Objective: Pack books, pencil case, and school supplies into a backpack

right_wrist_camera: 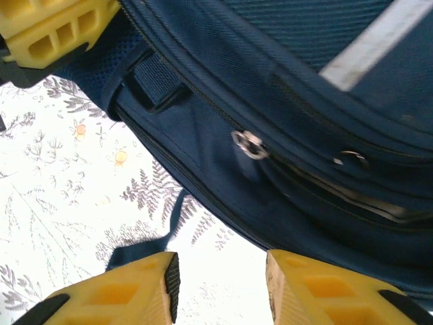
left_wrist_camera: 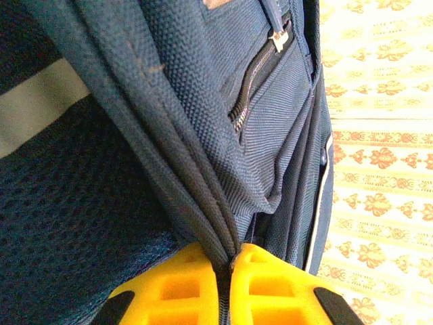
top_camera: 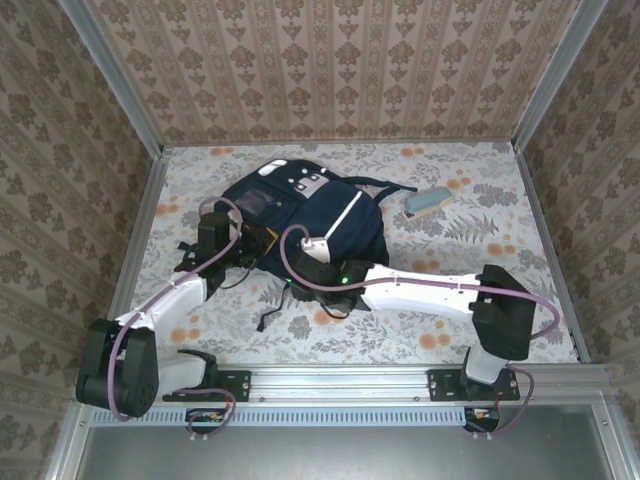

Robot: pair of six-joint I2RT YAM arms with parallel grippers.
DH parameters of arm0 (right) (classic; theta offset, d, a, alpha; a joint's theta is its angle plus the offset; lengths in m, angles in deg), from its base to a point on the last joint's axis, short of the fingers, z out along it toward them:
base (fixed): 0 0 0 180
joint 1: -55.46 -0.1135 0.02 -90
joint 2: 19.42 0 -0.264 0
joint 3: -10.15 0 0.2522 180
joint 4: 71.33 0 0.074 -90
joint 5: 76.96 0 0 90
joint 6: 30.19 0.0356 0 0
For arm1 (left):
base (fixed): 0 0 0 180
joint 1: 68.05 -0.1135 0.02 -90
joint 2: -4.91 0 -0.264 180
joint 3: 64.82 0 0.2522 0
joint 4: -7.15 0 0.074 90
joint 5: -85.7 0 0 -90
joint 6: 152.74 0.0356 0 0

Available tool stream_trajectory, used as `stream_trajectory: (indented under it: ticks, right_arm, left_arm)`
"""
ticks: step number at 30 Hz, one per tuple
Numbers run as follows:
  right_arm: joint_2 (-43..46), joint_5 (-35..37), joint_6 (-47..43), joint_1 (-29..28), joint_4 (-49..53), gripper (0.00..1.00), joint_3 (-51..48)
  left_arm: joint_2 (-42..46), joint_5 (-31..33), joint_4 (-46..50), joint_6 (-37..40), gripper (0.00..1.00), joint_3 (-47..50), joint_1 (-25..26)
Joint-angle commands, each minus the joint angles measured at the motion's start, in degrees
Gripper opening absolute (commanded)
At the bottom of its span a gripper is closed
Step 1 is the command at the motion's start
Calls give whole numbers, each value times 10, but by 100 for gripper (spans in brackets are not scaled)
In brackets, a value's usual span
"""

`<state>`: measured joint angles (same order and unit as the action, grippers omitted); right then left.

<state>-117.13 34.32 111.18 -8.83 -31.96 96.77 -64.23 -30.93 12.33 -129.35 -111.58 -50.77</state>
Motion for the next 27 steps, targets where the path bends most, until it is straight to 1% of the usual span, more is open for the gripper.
stream_trajectory:
  ticks: [1, 5, 7, 13, 16, 20, 24, 27]
  right_arm:
    - [-33, 50, 19, 0, 30, 37, 43]
    - [-70, 74, 46, 5, 61, 32, 76]
    - [-82, 76, 62, 11, 75, 32, 83]
    - [-109, 69, 75, 29, 101, 37, 96]
    - [-120, 71, 66, 34, 103, 39, 105]
    - [-144, 84, 47, 39, 124, 39, 136]
    - [-161, 109, 37, 39, 150, 34, 165]
    - [-166, 131, 39, 39, 172, 28, 178]
  left_arm:
    - [24, -37, -18, 19, 0, -26, 10]
    - [26, -39, -18, 20, 0, -27, 11]
    - [26, -39, -17, 20, 0, -26, 11]
    - [25, -38, -16, 22, 0, -24, 11]
    - [25, -36, -17, 23, 0, -23, 11]
    - [25, -33, -16, 23, 0, -22, 11]
    - [24, -32, -13, 24, 0, -22, 11]
    - [24, -29, -11, 25, 0, -21, 11]
